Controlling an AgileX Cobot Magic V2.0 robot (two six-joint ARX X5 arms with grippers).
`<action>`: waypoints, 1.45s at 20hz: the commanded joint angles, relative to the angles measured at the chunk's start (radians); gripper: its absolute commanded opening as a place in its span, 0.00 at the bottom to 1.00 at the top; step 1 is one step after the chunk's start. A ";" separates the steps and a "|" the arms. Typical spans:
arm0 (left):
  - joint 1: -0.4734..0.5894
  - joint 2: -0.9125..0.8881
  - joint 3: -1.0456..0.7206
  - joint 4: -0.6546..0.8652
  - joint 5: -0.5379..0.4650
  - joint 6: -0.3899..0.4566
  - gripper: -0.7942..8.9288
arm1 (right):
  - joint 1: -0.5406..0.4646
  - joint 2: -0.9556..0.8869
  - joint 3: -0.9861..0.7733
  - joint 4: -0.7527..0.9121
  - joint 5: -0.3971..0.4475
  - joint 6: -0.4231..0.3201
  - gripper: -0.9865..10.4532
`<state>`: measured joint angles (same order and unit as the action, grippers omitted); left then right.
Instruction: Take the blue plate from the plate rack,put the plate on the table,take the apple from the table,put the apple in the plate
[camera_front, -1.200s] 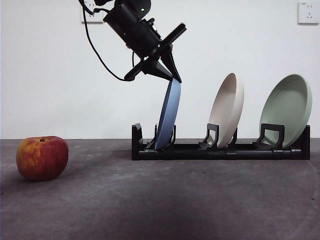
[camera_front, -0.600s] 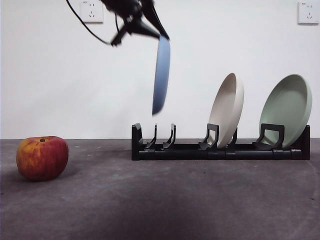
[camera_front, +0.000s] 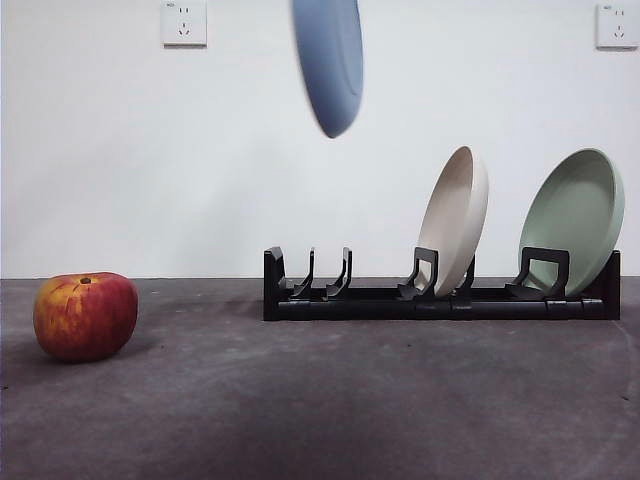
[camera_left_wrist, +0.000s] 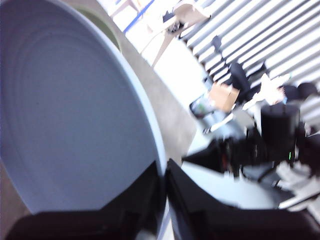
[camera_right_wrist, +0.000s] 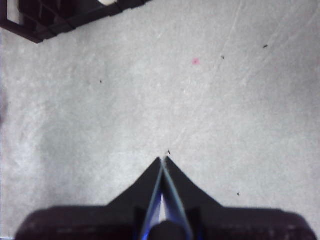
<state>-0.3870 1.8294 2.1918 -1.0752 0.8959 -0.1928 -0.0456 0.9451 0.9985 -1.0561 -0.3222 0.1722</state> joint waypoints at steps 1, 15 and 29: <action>-0.004 -0.042 0.003 -0.161 -0.049 0.248 0.07 | 0.000 0.002 0.003 0.000 -0.003 -0.016 0.09; -0.364 -0.471 -0.190 -0.245 -0.603 0.256 0.07 | 0.000 0.002 0.003 -0.053 -0.003 -0.014 0.09; -0.698 -0.510 -0.868 0.036 -0.982 0.207 0.07 | 0.000 0.001 0.003 -0.051 -0.003 -0.007 0.09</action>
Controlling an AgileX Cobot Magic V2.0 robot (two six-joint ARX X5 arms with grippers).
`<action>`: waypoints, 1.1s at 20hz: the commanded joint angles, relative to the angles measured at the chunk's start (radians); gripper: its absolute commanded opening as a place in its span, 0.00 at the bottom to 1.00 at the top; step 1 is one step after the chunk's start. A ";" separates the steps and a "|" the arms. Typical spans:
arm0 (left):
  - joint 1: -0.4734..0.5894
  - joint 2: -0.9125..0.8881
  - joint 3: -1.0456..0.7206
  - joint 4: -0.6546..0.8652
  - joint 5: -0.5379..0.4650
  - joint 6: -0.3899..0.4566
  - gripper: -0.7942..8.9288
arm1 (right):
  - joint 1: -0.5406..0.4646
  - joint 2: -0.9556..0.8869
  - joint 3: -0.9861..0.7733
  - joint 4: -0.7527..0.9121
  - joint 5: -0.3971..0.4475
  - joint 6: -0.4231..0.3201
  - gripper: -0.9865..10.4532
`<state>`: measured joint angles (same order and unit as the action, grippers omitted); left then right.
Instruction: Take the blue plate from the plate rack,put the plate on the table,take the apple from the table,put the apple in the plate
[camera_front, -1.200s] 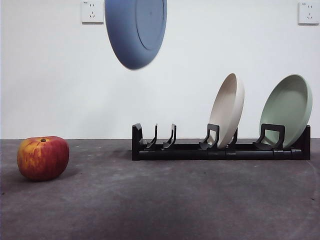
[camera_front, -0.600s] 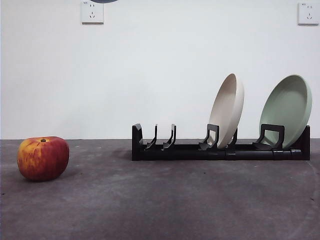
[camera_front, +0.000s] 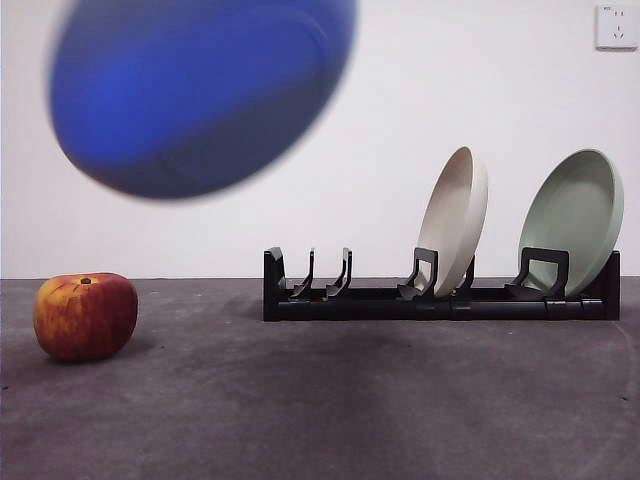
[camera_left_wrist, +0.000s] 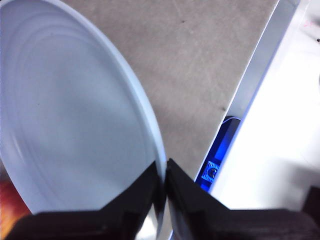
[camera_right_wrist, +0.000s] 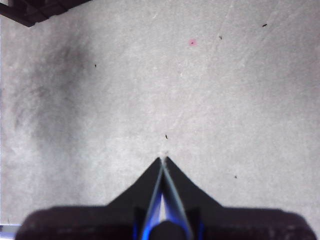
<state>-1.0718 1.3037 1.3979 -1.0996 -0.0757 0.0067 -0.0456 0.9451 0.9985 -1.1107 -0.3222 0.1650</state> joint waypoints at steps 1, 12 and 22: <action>-0.025 0.034 -0.125 0.100 -0.039 0.022 0.07 | 0.000 0.001 0.003 0.003 -0.003 0.000 0.09; -0.043 0.394 -0.215 0.257 -0.160 0.195 0.07 | 0.000 0.001 0.003 0.010 -0.003 -0.001 0.09; -0.042 0.415 -0.214 0.307 -0.088 0.172 0.40 | 0.000 0.001 0.003 0.009 -0.003 0.000 0.09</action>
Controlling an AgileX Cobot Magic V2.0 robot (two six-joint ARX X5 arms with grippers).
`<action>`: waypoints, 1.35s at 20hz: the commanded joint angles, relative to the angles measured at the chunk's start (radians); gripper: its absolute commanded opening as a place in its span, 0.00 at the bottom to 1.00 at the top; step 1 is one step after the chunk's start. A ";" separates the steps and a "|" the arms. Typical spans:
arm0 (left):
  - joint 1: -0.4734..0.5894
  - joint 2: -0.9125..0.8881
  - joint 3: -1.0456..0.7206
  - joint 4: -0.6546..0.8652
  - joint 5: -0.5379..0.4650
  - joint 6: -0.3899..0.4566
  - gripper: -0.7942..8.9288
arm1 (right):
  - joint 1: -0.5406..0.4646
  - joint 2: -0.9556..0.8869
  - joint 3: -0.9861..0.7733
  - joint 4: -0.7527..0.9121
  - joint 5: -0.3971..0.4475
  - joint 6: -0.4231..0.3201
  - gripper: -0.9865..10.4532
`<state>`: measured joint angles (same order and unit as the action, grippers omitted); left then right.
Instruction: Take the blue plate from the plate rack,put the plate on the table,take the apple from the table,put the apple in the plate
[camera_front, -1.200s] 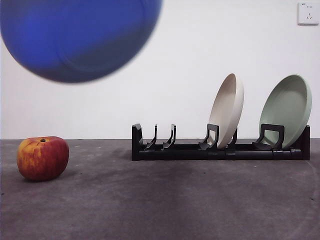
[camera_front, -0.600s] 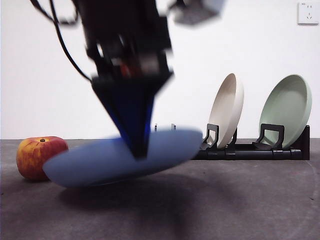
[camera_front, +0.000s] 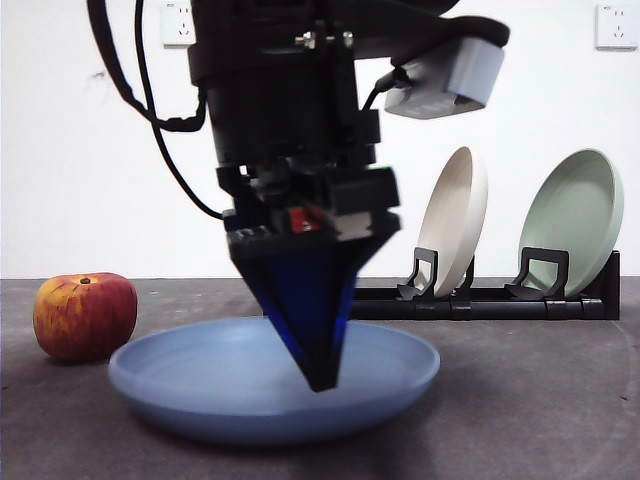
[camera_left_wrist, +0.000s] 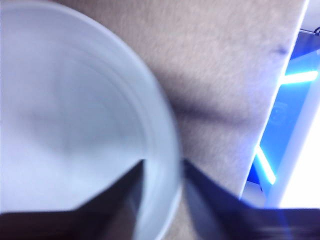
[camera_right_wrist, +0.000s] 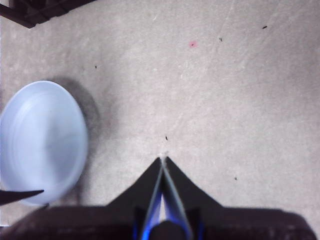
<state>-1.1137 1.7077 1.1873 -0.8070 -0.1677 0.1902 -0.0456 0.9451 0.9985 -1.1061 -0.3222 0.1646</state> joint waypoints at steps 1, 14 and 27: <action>0.000 0.011 -0.004 0.018 0.003 -0.024 0.41 | 0.000 0.001 0.003 0.005 -0.003 0.000 0.09; 0.000 -0.399 0.027 -0.180 0.052 -0.246 0.07 | 0.230 0.002 0.035 0.336 -0.340 0.075 0.19; 0.002 -0.946 0.031 -0.468 -0.163 -0.578 0.07 | 0.684 0.377 0.248 0.681 -0.137 0.266 0.64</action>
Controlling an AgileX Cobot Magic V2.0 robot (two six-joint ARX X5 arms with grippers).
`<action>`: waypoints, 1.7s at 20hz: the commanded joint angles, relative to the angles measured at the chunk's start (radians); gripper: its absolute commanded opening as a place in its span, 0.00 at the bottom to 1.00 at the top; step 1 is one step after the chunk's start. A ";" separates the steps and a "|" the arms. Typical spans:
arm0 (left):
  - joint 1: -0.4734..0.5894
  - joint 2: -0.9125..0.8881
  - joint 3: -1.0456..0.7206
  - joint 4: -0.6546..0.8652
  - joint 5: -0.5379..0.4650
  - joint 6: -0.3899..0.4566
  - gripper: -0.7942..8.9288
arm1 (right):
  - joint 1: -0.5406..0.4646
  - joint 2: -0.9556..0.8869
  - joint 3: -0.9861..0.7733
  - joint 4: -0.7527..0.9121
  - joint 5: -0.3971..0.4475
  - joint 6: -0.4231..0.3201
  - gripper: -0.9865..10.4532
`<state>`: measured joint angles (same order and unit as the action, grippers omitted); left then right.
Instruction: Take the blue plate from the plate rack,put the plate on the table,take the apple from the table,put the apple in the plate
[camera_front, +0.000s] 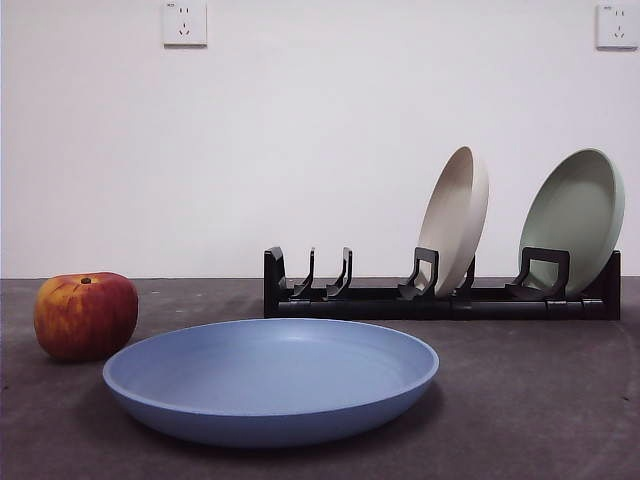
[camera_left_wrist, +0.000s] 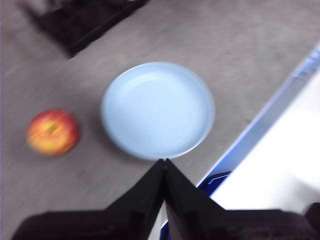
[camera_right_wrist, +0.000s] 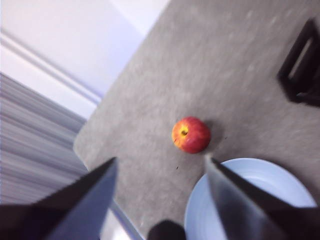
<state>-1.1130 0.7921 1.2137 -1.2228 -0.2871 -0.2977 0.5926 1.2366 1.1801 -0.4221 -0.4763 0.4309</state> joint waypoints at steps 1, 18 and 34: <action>0.001 -0.043 0.005 -0.077 -0.065 -0.105 0.07 | 0.066 0.127 0.104 -0.014 0.024 -0.015 0.64; 0.002 -0.112 0.013 -0.096 -0.195 -0.023 0.07 | 0.289 0.873 0.889 -0.372 0.296 -0.254 0.73; 0.043 -0.352 0.013 -0.097 -0.237 0.016 0.07 | 0.363 1.170 0.925 -0.312 0.418 -0.302 0.72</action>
<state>-1.0740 0.4450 1.2232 -1.3235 -0.5209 -0.2802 0.9535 2.3905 2.1040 -0.7406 -0.0597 0.1333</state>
